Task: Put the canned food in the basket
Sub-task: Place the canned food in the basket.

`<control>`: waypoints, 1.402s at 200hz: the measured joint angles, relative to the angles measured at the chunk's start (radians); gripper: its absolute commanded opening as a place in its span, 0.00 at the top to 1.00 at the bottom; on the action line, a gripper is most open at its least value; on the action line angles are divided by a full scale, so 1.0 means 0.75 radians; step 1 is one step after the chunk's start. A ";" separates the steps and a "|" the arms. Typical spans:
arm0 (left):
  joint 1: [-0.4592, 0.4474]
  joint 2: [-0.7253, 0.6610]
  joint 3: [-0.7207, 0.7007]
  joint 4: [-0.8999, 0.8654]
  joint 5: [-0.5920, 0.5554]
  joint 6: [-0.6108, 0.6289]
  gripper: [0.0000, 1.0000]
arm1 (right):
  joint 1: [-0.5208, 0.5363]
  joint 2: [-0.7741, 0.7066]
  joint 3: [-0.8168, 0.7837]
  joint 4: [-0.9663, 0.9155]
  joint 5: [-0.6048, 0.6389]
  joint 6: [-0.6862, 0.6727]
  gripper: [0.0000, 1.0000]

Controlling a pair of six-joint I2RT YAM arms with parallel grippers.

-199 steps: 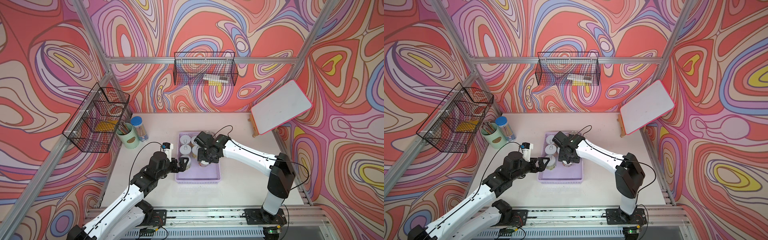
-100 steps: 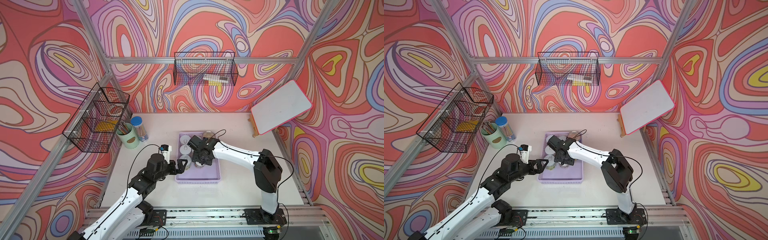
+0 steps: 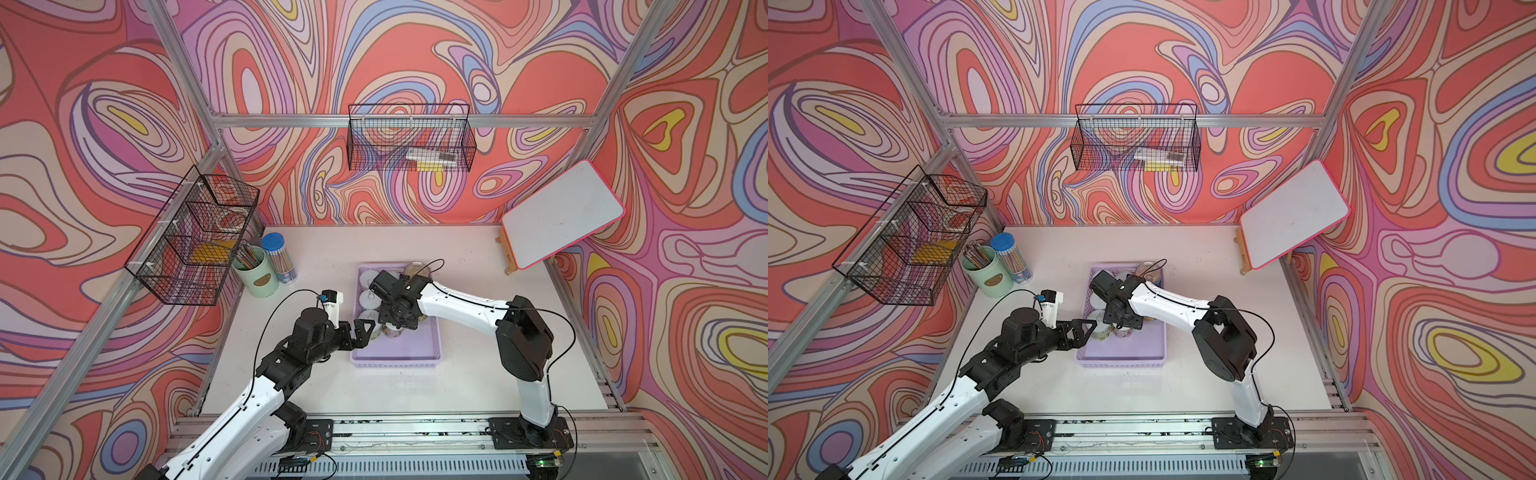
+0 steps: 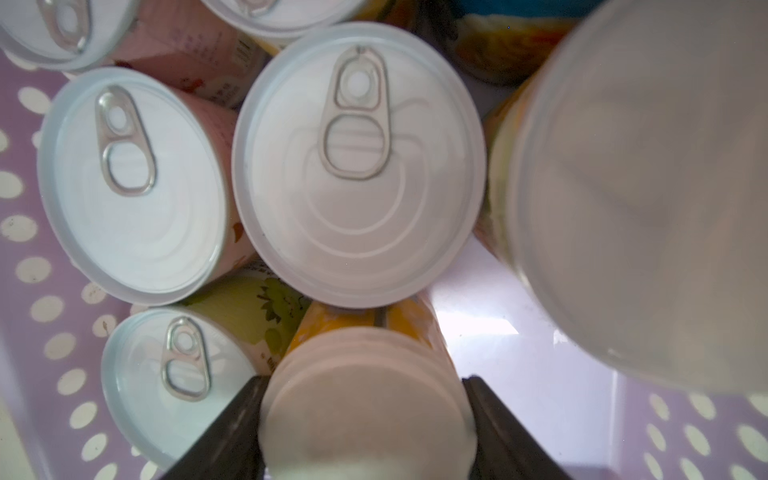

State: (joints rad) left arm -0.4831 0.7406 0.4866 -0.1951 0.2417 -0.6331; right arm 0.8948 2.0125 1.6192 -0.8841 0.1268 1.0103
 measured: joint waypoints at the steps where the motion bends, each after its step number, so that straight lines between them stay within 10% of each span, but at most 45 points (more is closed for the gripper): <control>1: 0.000 0.000 0.000 0.000 0.000 0.000 0.01 | 0.000 0.000 0.000 0.000 0.000 0.000 0.50; 60: 0.000 -0.001 0.000 -0.001 0.003 -0.006 0.01 | -0.002 0.003 0.001 0.025 0.025 -0.012 0.17; 153: 0.001 0.000 0.001 -0.016 -0.011 -0.002 0.01 | -0.002 -0.024 -0.045 0.129 0.040 -0.030 0.12; 280: -0.013 0.079 0.127 -0.234 -0.167 0.142 0.01 | -0.002 -0.681 -0.565 0.502 0.047 -0.369 0.02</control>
State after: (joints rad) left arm -0.4931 0.7998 0.5819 -0.3706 0.1162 -0.5262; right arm 0.8936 1.5021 1.1957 -0.5076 0.1619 0.7334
